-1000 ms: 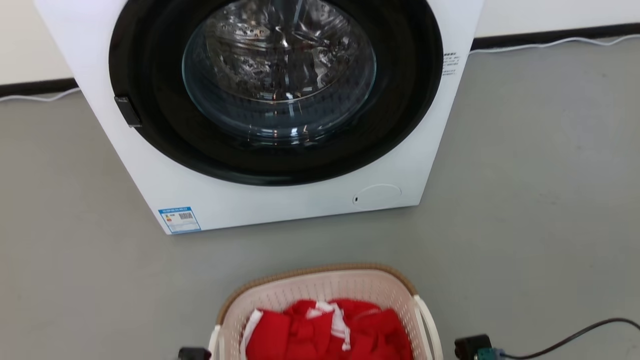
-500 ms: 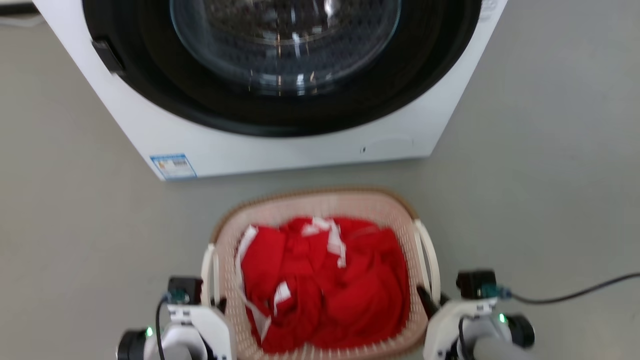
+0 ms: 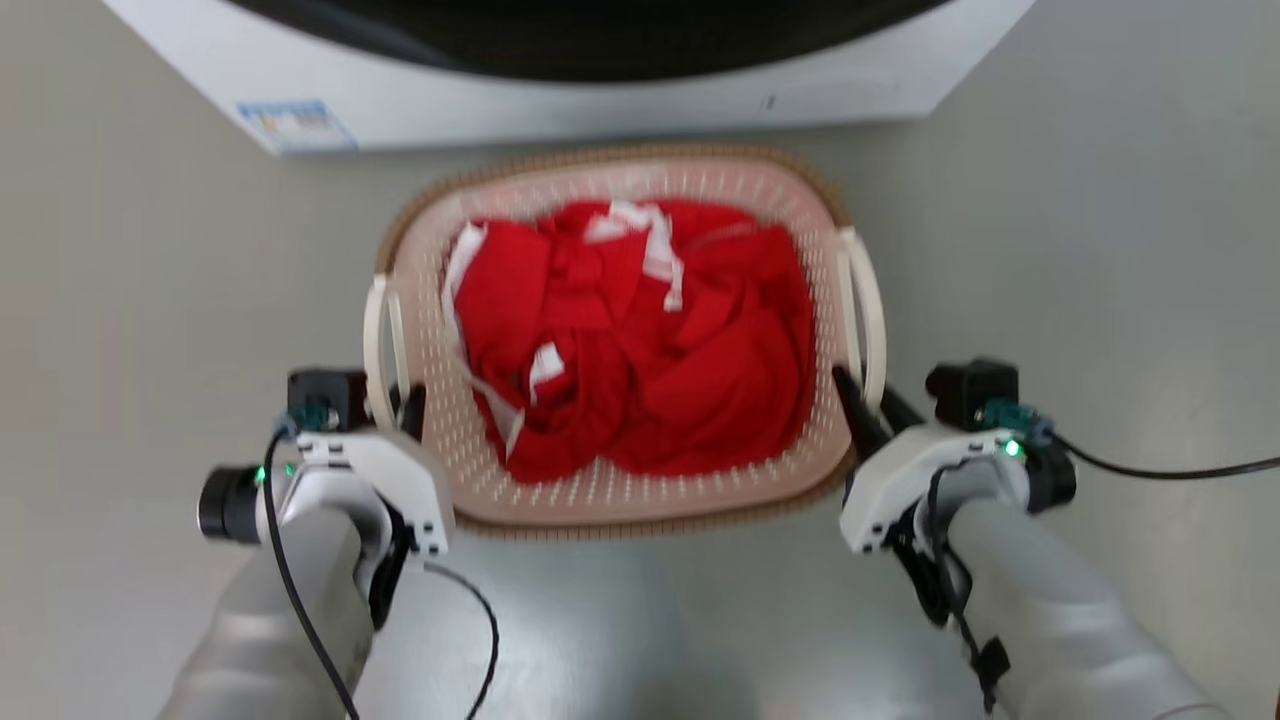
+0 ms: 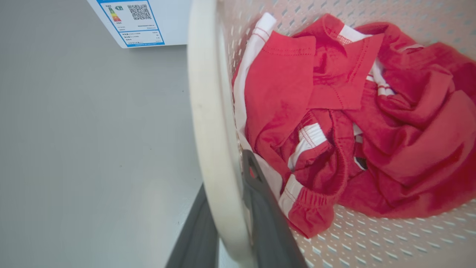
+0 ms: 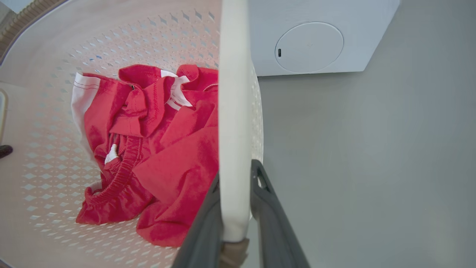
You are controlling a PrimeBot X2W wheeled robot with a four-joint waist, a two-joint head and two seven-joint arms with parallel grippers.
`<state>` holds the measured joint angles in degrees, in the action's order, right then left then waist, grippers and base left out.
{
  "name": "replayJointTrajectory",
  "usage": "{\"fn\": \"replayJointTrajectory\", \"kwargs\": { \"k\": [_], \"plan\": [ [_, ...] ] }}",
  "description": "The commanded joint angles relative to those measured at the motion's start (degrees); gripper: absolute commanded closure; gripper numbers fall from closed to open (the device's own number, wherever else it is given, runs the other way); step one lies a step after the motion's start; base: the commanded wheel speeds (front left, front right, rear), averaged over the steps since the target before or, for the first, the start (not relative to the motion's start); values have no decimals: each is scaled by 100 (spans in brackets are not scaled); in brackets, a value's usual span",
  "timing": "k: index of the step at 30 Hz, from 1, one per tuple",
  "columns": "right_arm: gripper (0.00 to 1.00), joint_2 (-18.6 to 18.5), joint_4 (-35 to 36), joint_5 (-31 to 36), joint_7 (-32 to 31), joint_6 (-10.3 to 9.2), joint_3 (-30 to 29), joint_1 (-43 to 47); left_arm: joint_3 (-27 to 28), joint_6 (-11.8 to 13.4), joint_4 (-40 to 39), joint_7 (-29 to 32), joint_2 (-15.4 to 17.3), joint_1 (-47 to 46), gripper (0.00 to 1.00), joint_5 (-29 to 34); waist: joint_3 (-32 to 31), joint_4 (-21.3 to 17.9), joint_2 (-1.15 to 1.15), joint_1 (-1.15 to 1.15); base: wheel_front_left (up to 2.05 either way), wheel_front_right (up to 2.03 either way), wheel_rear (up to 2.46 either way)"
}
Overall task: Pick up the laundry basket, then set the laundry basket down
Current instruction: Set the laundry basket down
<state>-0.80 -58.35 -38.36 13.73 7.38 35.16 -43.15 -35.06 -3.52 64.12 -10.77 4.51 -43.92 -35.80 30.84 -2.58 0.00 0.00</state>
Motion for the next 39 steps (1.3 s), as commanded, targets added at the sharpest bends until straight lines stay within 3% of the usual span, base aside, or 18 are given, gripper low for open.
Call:
{"fn": "replayJointTrajectory", "kwargs": {
  "k": [1,7,14,39],
  "plan": [
    [100,-208,64,188,126,11,-130,35,176,184,36,-64,514,-138,100,-4,555,122,0,0,0,0,0],
    [100,-208,356,835,127,11,-756,-38,172,242,-66,-112,553,-443,100,17,1091,227,0,0,0,0,0],
    [100,-208,590,1096,127,11,-1166,-52,193,376,-181,-223,596,-743,100,46,1494,309,0,0,0,0,0],
    [100,-208,886,1194,127,11,-1476,-148,146,497,-408,-384,542,-1007,100,66,2027,305,0,0,0,0,0]
  ]
}}
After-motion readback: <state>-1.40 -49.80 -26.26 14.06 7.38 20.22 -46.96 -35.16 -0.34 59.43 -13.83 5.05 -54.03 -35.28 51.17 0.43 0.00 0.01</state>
